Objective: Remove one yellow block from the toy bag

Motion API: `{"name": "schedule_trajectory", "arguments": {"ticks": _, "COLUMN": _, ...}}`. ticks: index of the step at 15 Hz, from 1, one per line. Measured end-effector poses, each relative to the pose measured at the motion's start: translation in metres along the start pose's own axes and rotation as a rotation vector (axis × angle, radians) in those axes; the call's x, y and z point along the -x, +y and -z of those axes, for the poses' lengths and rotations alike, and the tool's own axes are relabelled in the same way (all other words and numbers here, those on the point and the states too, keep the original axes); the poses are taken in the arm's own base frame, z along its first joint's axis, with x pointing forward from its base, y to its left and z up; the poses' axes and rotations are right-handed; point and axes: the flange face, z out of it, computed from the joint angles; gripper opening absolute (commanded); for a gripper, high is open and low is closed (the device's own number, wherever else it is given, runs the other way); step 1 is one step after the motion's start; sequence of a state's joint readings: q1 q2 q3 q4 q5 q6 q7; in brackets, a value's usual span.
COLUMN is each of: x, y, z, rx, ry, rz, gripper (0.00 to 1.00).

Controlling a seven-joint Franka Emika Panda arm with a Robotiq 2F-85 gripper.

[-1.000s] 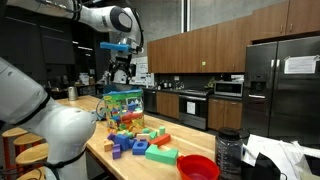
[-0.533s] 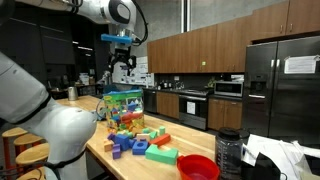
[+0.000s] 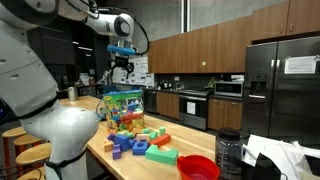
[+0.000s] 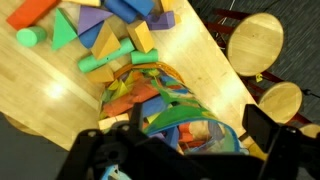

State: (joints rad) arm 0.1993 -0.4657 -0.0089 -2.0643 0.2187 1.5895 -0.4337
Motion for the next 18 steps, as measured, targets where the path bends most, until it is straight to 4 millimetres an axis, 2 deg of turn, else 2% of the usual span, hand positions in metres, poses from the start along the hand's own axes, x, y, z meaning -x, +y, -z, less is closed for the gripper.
{"name": "schedule_trajectory", "arguments": {"ticks": 4, "x": -0.042, "y": 0.008, "z": -0.019, "rx": 0.010, "ry": -0.003, "rz": 0.076, "gripper": 1.00}}
{"name": "schedule_trajectory", "arguments": {"ticks": 6, "x": -0.056, "y": 0.011, "z": -0.026, "rx": 0.012, "ry": -0.006, "rz": 0.103, "gripper": 1.00}}
{"name": "schedule_trajectory", "arguments": {"ticks": 18, "x": -0.060, "y": 0.013, "z": -0.032, "rx": 0.008, "ry": -0.017, "rz": 0.103, "gripper": 1.00}}
